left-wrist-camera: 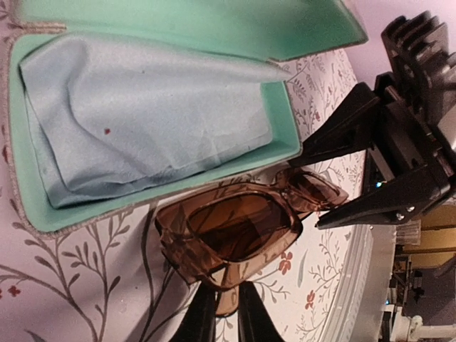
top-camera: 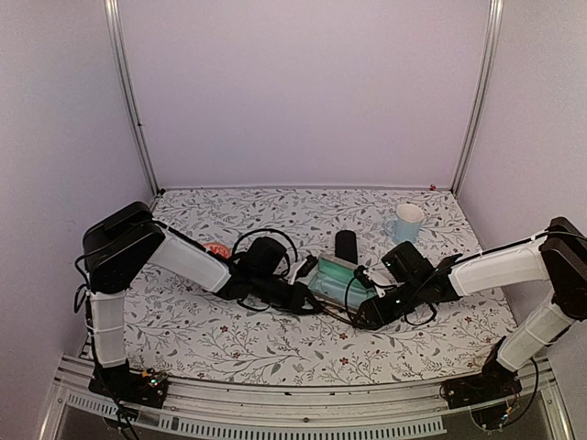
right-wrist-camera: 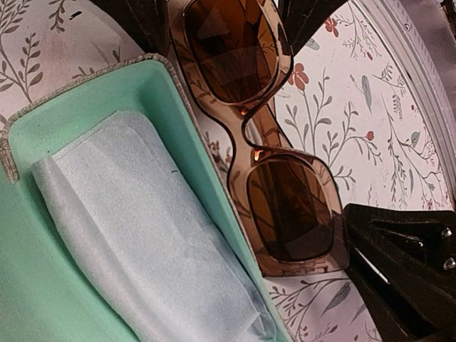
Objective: Organize the sunglasses
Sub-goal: Pick up the sunglasses from the center of the board.
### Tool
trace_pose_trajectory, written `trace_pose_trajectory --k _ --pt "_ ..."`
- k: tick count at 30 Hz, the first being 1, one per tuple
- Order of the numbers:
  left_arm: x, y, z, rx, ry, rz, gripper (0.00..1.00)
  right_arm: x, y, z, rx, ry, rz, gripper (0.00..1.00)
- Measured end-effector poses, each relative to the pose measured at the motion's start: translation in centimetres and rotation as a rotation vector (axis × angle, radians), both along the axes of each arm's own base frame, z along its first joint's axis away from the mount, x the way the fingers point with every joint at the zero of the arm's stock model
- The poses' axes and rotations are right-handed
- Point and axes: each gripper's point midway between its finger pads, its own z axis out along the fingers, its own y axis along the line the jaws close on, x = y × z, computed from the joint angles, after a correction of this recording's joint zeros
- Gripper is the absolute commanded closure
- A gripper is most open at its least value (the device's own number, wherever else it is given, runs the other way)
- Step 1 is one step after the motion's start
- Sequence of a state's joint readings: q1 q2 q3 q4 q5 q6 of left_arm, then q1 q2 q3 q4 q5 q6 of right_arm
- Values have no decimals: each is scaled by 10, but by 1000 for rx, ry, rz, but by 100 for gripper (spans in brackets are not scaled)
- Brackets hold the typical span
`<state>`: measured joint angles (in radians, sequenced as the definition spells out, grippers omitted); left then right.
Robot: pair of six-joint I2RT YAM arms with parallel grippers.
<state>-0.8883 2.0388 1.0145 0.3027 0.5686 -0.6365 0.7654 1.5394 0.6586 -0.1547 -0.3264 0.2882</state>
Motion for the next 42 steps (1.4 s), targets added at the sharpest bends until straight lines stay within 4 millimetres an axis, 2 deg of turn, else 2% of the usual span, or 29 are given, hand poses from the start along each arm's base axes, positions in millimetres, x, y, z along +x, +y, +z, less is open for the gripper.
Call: trace_pose_trajectory --k 7,13,24,30,37,42 --pt "-1 -1 2 -19 10 1 100 -3 2 1 9 -14 7 41" --pt "-5 2 -2 -19 19 4 100 -7 3 2 25 -25 18 37" --pt "-8 5 -5 -27 16 -1 100 -14 15 2 36 -56 69 36" --pt "-9 5 -2 -30 18 -5 100 -15 21 1 -42 -107 82 34" --pt "-12 5 0 -35 29 -18 100 -16 23 -4 -195 -176 86 36" --pt "-14 6 0 -32 38 -24 100 -15 23 -7 -288 -219 81 46"
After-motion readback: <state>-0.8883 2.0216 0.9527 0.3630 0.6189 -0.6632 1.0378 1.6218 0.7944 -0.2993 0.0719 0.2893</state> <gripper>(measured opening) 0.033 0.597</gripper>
